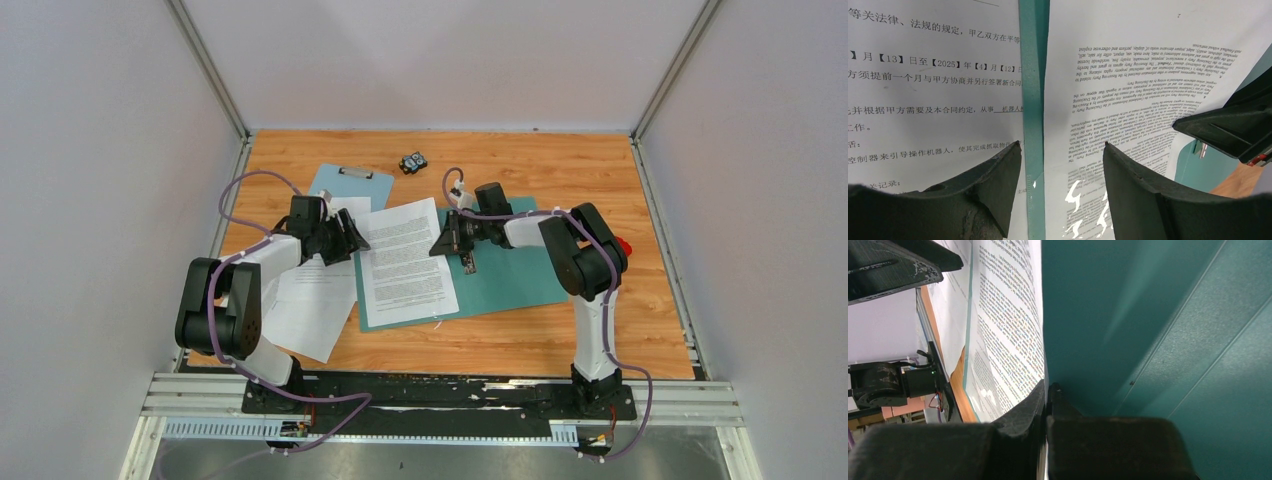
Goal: Put the files into the folder
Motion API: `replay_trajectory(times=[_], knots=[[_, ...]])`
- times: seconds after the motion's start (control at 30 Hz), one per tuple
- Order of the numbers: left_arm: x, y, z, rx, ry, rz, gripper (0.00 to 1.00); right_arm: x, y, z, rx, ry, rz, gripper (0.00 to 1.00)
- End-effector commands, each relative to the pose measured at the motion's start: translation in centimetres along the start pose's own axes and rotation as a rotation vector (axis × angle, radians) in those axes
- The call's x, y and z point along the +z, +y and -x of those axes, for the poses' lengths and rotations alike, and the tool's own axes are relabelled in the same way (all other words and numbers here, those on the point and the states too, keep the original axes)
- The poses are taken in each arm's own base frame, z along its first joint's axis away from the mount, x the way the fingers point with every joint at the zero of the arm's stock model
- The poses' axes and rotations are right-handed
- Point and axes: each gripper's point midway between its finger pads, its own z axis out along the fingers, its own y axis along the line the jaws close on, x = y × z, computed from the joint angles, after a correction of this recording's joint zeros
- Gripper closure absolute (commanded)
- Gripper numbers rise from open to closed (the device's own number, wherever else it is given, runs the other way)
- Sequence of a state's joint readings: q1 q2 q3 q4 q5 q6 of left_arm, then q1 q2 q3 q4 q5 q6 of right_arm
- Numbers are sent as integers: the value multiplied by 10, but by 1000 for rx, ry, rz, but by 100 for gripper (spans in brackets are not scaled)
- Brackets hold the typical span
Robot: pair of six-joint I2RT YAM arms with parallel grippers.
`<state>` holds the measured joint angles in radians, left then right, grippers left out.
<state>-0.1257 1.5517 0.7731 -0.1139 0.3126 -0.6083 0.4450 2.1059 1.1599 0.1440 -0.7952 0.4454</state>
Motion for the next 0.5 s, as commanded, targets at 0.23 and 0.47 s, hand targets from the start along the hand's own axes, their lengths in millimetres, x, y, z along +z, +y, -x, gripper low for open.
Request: replay_trajectory(times=[0.23,0.47], knots=[[-2,-9,7,12,-41,-39,31,4,9,0,7,-10,2,100],[1,-10,7,8,-41,-50,31,3,7,0,36,-31,-20,100]])
